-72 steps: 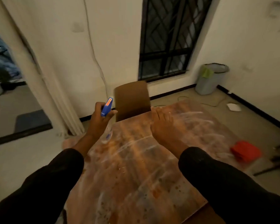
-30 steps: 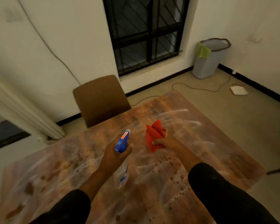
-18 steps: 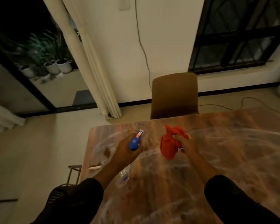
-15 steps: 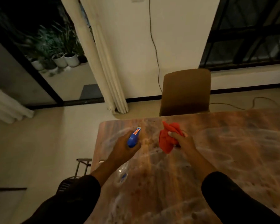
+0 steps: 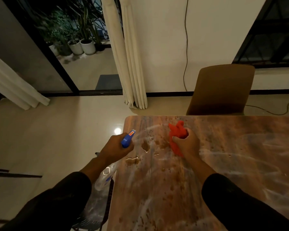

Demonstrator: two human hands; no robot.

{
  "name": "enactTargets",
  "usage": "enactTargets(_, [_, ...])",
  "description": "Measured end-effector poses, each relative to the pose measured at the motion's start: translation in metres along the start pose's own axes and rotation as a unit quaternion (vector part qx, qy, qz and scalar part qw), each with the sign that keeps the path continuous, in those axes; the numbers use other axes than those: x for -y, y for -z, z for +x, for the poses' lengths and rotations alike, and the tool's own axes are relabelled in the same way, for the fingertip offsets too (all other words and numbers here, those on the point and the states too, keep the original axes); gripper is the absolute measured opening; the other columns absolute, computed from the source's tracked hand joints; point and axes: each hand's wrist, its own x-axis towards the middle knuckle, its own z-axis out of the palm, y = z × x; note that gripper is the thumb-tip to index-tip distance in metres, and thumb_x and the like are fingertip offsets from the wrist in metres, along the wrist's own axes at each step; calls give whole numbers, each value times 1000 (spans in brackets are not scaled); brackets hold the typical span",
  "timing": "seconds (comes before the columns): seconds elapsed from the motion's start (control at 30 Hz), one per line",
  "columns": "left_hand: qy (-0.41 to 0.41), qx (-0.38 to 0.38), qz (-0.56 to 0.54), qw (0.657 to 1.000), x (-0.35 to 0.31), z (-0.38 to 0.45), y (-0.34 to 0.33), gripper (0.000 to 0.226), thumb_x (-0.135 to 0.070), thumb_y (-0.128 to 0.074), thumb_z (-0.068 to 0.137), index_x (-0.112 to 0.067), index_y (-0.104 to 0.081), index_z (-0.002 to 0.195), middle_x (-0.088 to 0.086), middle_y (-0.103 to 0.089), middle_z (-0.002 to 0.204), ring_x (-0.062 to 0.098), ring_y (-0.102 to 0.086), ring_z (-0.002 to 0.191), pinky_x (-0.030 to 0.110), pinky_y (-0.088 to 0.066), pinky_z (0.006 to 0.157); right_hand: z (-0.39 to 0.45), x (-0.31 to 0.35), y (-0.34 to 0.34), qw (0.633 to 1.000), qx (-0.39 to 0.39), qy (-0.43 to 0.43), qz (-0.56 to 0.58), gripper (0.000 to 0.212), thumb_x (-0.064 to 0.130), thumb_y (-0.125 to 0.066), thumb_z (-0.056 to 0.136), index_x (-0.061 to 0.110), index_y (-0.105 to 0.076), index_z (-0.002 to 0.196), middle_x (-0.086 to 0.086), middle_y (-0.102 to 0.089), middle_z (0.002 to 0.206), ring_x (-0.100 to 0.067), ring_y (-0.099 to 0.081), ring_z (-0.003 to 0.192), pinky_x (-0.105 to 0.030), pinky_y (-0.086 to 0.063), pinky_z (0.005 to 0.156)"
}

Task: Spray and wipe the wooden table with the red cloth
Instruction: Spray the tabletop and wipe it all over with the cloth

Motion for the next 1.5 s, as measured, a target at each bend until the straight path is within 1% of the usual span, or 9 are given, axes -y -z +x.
enactTargets(0.2, [9,36,16,999,32,-3,-2,21,-17,-73,87,-16,-55,75,-1,-57,62,12,-50,55,23,-44,61,9,-3,-2,997,-37,24,-67,65,51,-85,81,19,-63,133,-2,-69,124,-26,-65,105,-42,-53,96])
enactTargets(0.4, [-13,15,30,999,45,-7,-18,37,-17,-70,91,-33,-45,68,-10,-48,56,2,-49,47,9,-41,54,12,-20,-18,998,-29,45,-41,58,45,-85,82,20,-62,129,0,-68,118,-17,-59,95,-25,-45,78])
enactTargets(0.6, [-26,14,26,999,62,-9,-26,35,-20,-69,93,-33,-46,70,-14,-48,56,4,-50,48,9,-38,56,16,-26,-50,998,-47,40,-5,60,49,-82,82,23,-58,131,1,-64,122,-24,-63,108,-42,-58,94])
enactTargets(0.77, [-30,27,9,999,74,-2,-21,32,-20,-71,92,-31,-47,73,-10,-51,61,6,-49,54,12,-38,61,11,-28,-86,991,106,56,-61,87,51,-85,78,27,-44,150,-3,-44,150,-27,-51,132,-47,-52,107])
enactTargets(0.9, [-41,17,-33,998,90,6,-17,25,-17,-72,91,-25,-52,78,-7,-54,65,9,-50,57,12,-41,62,-4,-53,-110,862,289,286,-303,92,47,-70,91,25,-21,165,-7,-33,151,-28,-37,140,-45,-39,118])
enactTargets(1.03, [-54,38,-23,998,106,21,-20,33,-18,-71,91,-34,-47,75,-9,-53,63,9,-49,55,15,-42,61,38,-63,-109,763,250,421,-422,68,72,-23,101,44,-21,163,-1,-24,167,-30,-21,153,-56,-21,124])
enactTargets(1.23, [-52,36,-28,998,136,43,-29,33,-19,-71,91,-35,-48,73,-11,-53,62,6,-48,53,13,-43,60,62,-49,-139,870,145,255,-397,77,72,-2,98,35,-3,166,1,-3,175,-30,3,161,-56,7,127])
enactTargets(1.33, [-36,46,-32,998,150,44,-27,33,-17,-70,90,-32,-49,71,-10,-52,59,6,-47,50,17,-42,59,35,-50,-157,867,89,269,-410,72,70,-13,103,39,6,165,-16,-17,172,-38,-1,160,-59,18,122])
enactTargets(1.5, [-34,70,-16,997,159,46,-25,35,-20,-72,91,-35,-48,70,-13,-51,58,-2,-54,52,10,-38,55,62,-45,-142,840,108,340,-409,74,69,-19,102,32,-12,166,-7,-4,175,-29,1,162,-58,-6,129])
